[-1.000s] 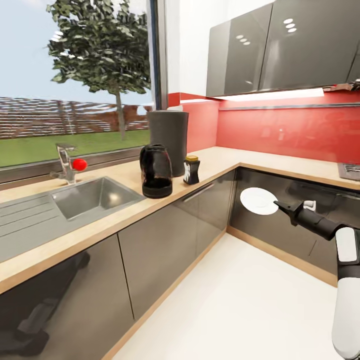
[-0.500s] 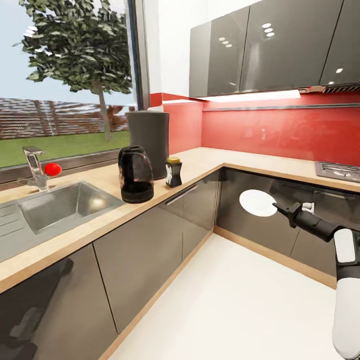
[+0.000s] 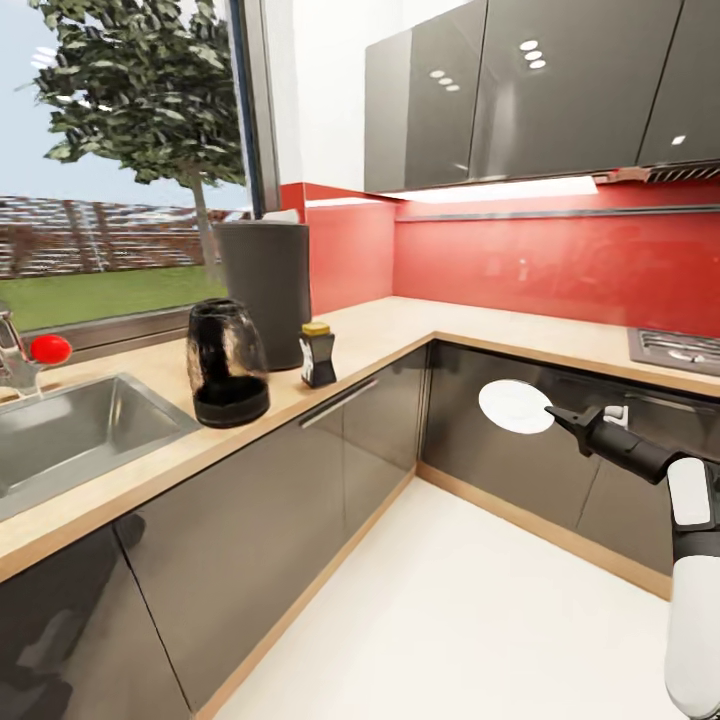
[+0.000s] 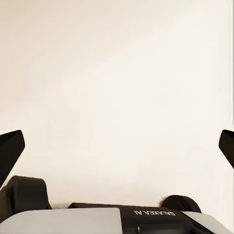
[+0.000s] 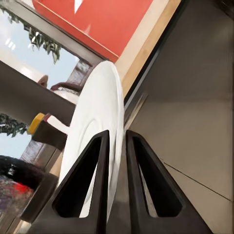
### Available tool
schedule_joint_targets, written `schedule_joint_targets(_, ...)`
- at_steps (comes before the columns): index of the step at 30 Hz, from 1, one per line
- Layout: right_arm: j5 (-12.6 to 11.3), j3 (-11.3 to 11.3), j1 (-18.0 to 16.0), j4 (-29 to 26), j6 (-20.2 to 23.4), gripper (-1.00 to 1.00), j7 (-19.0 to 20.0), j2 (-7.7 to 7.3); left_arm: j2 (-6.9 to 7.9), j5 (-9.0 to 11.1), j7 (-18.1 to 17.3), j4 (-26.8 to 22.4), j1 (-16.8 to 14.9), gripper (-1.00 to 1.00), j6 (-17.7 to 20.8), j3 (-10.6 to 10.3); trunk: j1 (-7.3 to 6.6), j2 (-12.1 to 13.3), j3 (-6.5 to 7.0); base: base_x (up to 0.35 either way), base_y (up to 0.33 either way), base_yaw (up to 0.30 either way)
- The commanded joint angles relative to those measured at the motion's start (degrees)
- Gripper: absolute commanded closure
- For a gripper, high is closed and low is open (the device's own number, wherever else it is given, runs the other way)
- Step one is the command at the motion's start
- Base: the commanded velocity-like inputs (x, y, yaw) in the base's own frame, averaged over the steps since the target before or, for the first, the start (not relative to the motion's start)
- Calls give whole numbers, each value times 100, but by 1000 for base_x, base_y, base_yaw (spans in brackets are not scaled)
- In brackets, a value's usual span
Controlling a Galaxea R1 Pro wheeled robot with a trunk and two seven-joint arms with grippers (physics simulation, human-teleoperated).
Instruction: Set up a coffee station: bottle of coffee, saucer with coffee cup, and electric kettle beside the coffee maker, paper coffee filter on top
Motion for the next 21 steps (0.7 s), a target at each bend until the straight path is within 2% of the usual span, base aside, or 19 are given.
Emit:
schedule_joint_targets(1, 9, -14, -6, 5, 31, 100, 53, 1, 3, 61, -17, -3, -3, -100, 43, -45, 1, -2, -6, 192, -255, 0)
schedule_joint_targets(14, 11, -14, -6, 5, 31, 100, 52, 1, 4, 61, -17, -3, -3, -100, 43, -45, 1, -2, -6, 169, -268, 2)
schedule_joint_targets(21, 16, -14, -6, 5, 31, 100, 52, 1, 0, 61, -17, -3, -3, -100, 43, -45, 1, -2, -6, 155, -274, 114)
